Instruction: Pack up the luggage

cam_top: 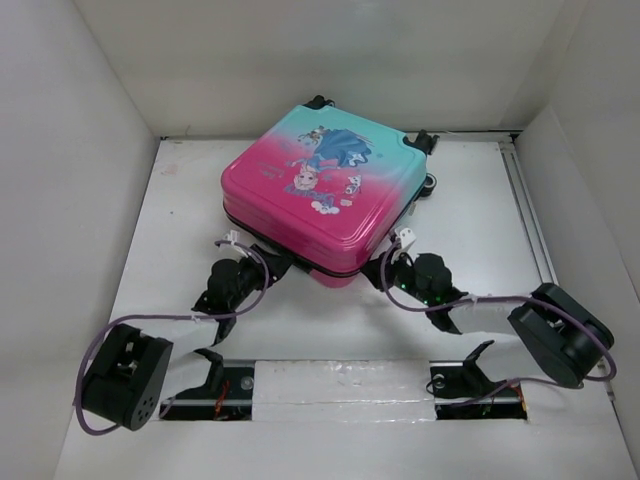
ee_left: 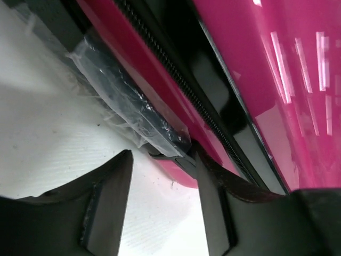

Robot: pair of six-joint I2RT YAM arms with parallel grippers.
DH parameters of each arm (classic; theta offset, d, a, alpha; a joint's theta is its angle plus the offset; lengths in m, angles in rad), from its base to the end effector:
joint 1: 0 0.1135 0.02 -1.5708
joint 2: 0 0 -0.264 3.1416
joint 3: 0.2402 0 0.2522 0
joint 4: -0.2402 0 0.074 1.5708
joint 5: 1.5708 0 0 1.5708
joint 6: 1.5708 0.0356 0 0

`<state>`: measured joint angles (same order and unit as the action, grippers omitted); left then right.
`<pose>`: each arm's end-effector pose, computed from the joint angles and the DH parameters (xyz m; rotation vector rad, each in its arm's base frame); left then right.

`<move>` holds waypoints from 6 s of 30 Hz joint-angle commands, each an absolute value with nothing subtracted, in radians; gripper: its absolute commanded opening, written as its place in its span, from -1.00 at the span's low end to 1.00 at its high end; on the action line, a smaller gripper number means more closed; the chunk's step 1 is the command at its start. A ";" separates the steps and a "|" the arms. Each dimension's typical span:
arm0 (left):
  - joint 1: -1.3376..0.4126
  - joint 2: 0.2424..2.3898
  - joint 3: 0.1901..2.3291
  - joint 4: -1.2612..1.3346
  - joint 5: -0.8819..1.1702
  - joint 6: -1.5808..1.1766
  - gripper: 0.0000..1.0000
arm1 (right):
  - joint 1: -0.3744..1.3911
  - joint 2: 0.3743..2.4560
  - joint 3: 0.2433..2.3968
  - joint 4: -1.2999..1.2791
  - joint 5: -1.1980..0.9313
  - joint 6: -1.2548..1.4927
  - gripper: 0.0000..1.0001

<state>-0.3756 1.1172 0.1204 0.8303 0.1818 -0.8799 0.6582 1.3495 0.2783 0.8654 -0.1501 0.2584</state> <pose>0.1792 -0.0776 0.1596 -0.3243 1.8321 -1.0585 0.1858 0.1504 0.1625 -0.4758 1.7818 0.7861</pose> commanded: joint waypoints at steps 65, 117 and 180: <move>0.092 1.596 1.183 0.407 0.142 -0.885 0.55 | 1.186 1.180 0.459 0.469 0.249 0.416 -1.00; -0.325 1.418 0.924 0.528 0.070 -0.873 0.93 | 1.181 1.255 0.519 0.390 -0.117 0.279 -1.00; -0.123 2.097 1.256 1.188 0.506 -1.283 -1.00 | 0.520 1.039 0.570 0.112 -0.296 0.190 -1.00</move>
<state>-0.0895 2.2089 1.2774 1.1603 0.5179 -1.3804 0.5747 1.1172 0.5579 0.0666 -0.2592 0.1459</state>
